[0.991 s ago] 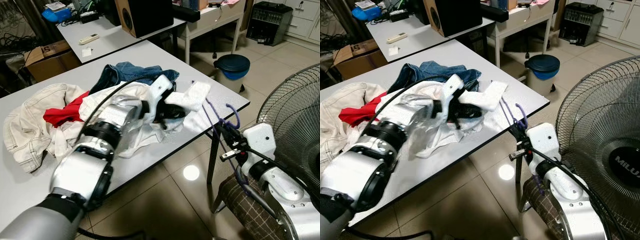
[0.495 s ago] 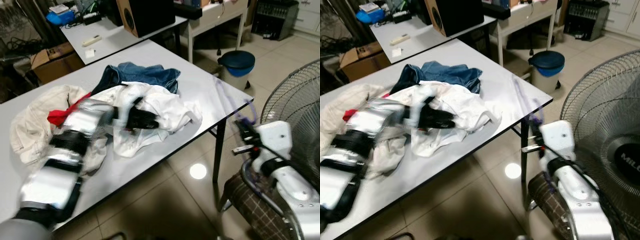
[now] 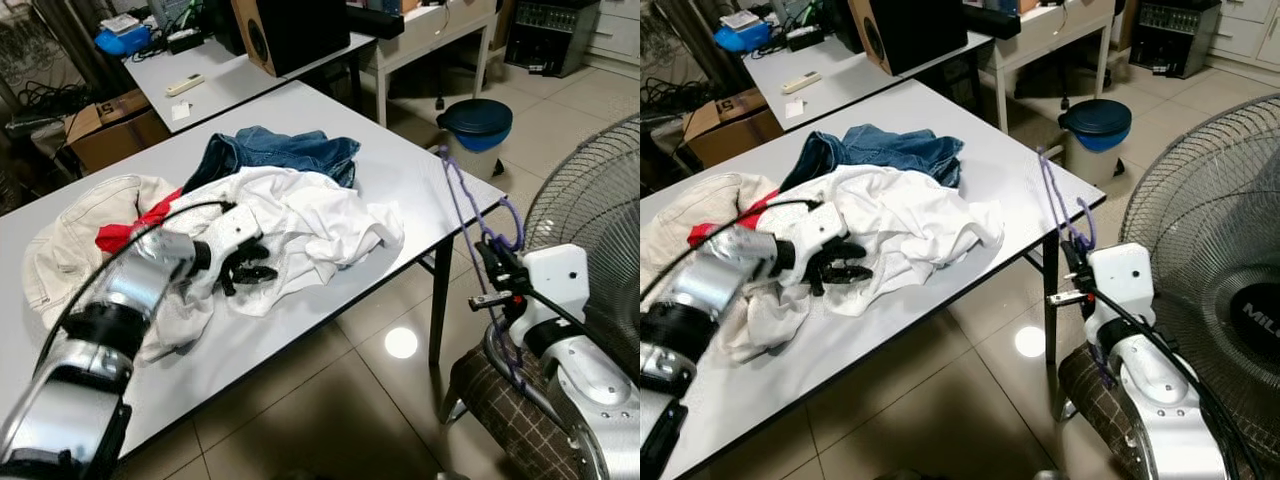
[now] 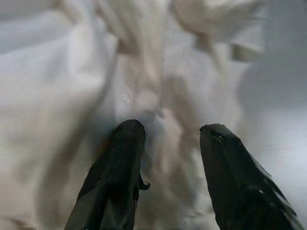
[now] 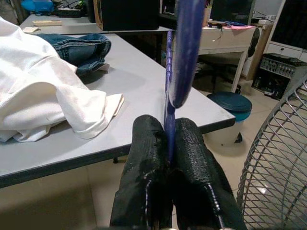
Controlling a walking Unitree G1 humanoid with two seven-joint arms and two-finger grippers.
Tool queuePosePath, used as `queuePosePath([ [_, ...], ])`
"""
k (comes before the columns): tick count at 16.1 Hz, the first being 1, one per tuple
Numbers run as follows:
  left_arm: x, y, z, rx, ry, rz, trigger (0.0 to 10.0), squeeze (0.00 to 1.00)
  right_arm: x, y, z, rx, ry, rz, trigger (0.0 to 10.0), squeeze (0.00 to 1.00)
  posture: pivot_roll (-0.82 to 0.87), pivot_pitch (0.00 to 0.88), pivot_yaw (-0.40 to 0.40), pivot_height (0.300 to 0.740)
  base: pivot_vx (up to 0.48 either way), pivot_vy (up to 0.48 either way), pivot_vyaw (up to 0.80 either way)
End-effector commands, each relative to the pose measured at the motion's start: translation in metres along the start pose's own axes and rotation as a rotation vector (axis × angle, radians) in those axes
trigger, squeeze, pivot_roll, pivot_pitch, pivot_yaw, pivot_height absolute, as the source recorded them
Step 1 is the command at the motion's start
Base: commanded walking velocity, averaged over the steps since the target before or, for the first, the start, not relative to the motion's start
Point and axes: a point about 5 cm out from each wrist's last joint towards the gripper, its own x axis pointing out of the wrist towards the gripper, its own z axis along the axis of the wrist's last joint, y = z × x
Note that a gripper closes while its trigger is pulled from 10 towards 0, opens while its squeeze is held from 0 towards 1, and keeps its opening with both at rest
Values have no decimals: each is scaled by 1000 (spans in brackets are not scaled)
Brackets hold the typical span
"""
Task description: Hang hanger
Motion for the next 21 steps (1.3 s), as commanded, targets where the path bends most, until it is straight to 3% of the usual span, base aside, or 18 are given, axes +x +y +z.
queuePosePath([
  [1,-6,7,-3,4,-5,121,10000,0,1,5,10,3,-54,22,10000,0,-139,0,240,740,0,0,0],
  [3,-10,10,-1,-14,-62,226,10000,0,1,8,10,7,-55,29,10000,0,-136,0,238,740,0,0,0],
  [6,-15,2,10,-28,-234,325,10000,0,3,13,11,16,-60,50,10000,0,-127,0,233,740,0,0,0],
  [9,-11,-4,10,-48,-283,350,10000,0,5,15,12,21,-66,60,10000,0,-117,0,221,740,0,0,0],
  [10,-8,-8,6,-25,-258,345,10000,0,7,16,13,20,-68,68,10000,0,-117,0,220,740,0,0,0],
  [11,-7,-8,5,-1,-233,363,7647,0,7,16,13,20,-70,70,10000,0,-116,0,219,740,0,0,0],
  [12,-7,-7,5,-5,-231,410,0,0,7,15,14,19,-72,68,10000,0,-118,0,221,740,0,0,0],
  [21,-2,-13,20,-53,-351,405,0,0,8,17,15,27,-77,65,10000,0,-117,0,227,740,0,0,0],
])
